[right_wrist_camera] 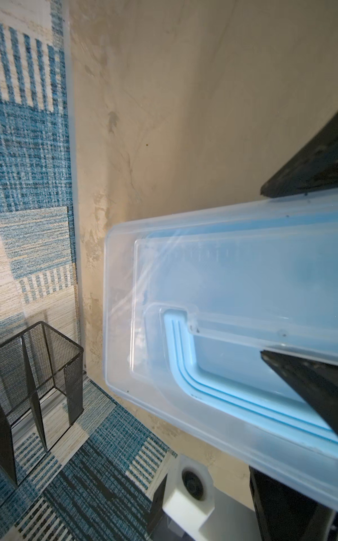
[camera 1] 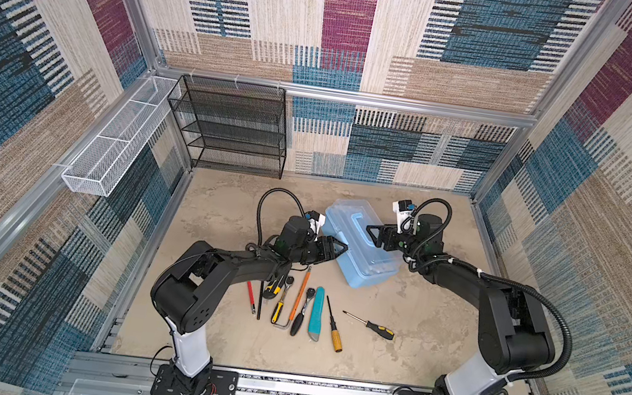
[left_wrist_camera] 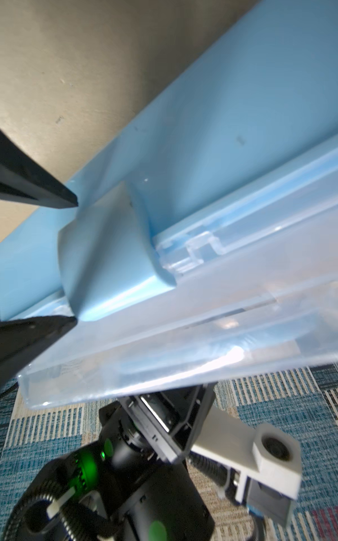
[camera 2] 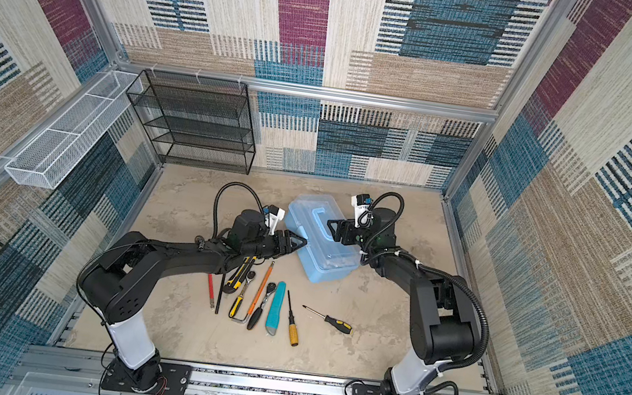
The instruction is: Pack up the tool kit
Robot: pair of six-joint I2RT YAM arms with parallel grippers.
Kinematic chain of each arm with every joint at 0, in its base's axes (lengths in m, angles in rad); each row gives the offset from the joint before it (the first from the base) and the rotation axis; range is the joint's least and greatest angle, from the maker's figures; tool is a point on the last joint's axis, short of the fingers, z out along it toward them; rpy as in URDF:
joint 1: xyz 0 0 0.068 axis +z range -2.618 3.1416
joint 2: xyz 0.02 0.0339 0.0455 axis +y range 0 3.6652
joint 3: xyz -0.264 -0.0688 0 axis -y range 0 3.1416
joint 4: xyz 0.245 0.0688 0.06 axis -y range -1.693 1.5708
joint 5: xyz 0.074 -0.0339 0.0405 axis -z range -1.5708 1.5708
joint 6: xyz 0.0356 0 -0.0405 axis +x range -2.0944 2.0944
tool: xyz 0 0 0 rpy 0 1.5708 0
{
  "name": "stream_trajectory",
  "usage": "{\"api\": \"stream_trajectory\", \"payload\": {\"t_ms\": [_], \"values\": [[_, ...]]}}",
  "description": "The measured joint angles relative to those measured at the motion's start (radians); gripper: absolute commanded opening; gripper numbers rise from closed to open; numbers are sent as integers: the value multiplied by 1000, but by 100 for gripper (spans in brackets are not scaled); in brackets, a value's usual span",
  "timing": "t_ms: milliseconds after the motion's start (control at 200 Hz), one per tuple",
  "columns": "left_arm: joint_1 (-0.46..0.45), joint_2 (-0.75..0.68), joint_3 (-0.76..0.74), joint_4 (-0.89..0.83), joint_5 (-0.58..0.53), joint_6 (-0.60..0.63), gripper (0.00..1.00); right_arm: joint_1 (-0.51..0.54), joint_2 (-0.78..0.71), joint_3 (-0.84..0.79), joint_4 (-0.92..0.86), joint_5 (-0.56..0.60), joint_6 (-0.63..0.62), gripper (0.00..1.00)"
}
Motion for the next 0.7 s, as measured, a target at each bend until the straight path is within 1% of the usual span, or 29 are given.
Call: {"api": "stream_trajectory", "payload": {"t_ms": [421, 701], "values": [[10, 0, -11, 52, 5, -39, 63, -17, 14, -14, 42, -37, 75, 72], [13, 9, -41, 142, 7, -108, 66, -25, 21, -19, 60, -53, 104, 72]]}}
